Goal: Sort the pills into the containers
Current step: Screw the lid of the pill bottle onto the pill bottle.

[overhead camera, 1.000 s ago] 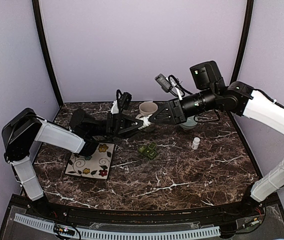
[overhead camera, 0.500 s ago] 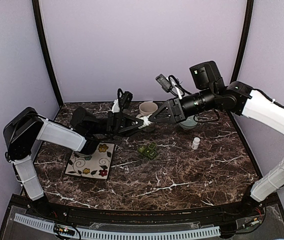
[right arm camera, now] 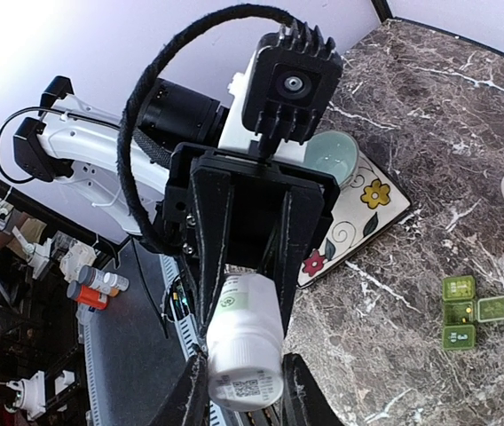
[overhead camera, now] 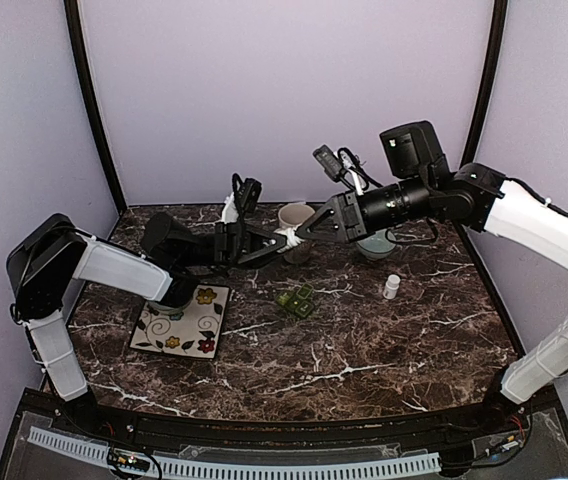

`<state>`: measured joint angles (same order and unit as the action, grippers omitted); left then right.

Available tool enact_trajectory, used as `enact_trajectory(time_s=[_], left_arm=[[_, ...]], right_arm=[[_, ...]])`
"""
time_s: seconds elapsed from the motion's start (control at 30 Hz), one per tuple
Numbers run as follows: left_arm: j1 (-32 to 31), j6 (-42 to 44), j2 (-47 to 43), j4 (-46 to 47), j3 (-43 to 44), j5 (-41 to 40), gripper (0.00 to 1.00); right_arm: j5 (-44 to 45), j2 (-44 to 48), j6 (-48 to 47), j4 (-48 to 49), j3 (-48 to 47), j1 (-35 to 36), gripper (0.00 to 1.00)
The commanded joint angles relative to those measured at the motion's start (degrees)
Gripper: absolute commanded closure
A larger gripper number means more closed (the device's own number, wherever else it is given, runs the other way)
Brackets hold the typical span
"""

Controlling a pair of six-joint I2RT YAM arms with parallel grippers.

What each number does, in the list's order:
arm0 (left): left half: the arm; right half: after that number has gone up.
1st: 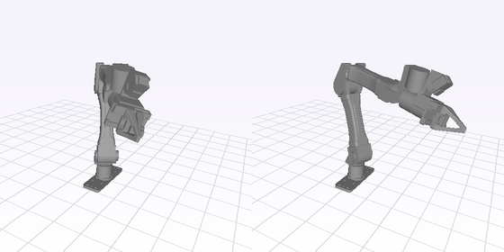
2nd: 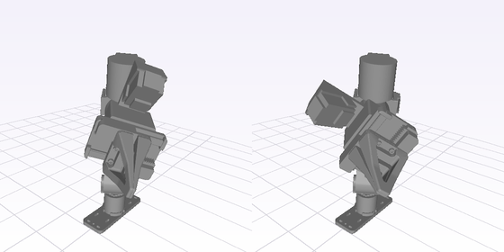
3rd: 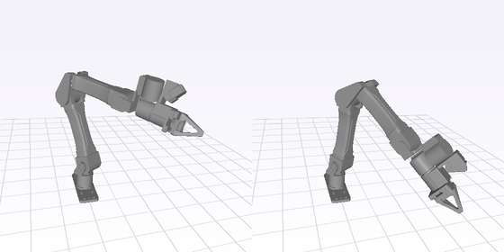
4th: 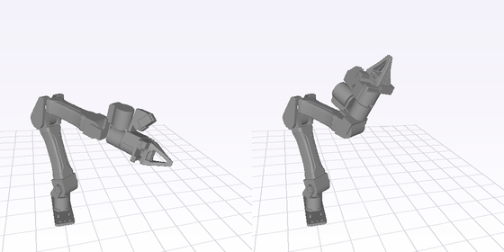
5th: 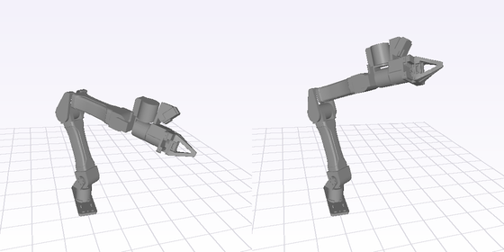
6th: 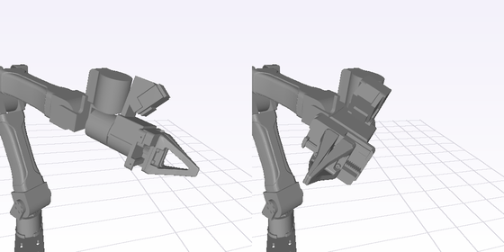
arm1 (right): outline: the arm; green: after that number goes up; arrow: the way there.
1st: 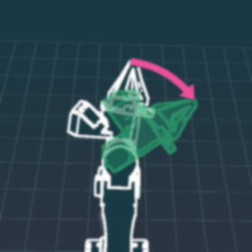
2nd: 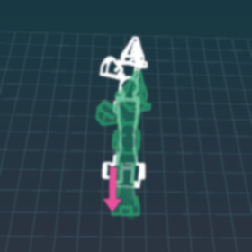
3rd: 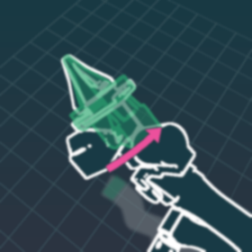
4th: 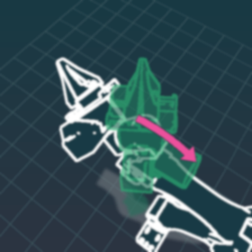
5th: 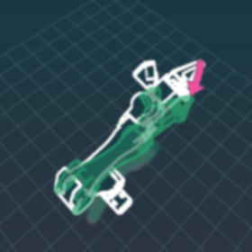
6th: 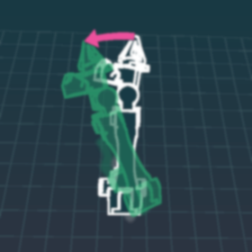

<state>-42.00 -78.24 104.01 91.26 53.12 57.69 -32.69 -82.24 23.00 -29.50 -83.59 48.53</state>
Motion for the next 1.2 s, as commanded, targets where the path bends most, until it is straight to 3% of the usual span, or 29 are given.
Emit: enact_trajectory(time_s=[0.0,0.47,0.9,1.17], left_arm=[[-1.85,3.95,-3.56,-1.39,3.22,-2.98,1.00],[-2.65,11.37,-6.16,-10.85,4.46,-1.71,1.00],[-3.00,23.76,-10.21,-23.87,6.74,-1.75,1.00],[-4.20,38.95,-15.15,-41.81,10.87,-3.80,1.00]], right_arm=[[2.99,-3.11,-1.15,0.09,-0.96,3.33,1.00],[1.75,-4.49,0.99,0.49,-2.35,3.43,1.00],[-8.17,-5.05,13.96,7.84,1.63,-0.59,1.00],[-10.27,-5.59,19.94,8.43,1.89,-2.13,1.00]])
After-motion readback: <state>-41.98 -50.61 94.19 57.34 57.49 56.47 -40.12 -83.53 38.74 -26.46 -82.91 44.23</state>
